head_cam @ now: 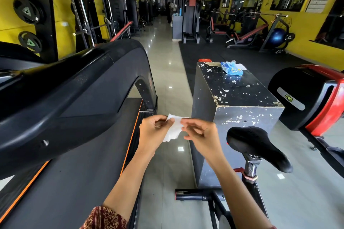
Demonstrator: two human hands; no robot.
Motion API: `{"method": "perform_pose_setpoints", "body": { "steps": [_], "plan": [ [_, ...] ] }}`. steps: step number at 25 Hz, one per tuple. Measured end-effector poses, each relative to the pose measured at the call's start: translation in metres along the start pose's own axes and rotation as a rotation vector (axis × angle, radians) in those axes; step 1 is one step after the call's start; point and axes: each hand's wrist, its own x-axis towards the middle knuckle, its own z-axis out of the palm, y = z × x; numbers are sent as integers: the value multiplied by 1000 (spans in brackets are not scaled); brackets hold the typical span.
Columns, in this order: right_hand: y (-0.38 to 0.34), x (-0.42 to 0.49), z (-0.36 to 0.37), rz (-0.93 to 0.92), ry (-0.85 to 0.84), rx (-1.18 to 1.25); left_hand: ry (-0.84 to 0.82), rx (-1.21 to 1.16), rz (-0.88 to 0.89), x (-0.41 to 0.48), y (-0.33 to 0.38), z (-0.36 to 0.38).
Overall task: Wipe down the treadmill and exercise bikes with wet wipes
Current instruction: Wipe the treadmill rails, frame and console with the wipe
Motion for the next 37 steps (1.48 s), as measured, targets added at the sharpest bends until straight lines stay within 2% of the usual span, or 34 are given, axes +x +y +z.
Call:
{"method": "perform_pose_setpoints", "body": {
  "steps": [5, 10, 15, 17, 19, 23, 30, 37],
  "plan": [
    [10, -1, 21, -30, -30, 14, -169, -160, 57, -12, 15, 2],
    [10, 4, 28, -26, 122, 1, -288, 11, 150, -10, 11, -2],
    [3, 9, 35, -25, 121, 23, -338, 233, 188, -5, 13, -12],
    [4, 14, 36, -10, 170, -1, -268, 288, 227, -2, 10, -17],
    [5, 19, 36, 6, 225, -41, -126, 312, 241, 3, 4, -23],
    [7, 22, 34, 7, 261, -89, -32, 295, 127, 14, -7, -41],
    [19, 34, 54, 14, 159, -4, 17, 348, 40, 13, -11, -58],
    [4, 47, 86, -179, -158, 34, 260, 446, -3, -13, -5, -81]
  ]
}}
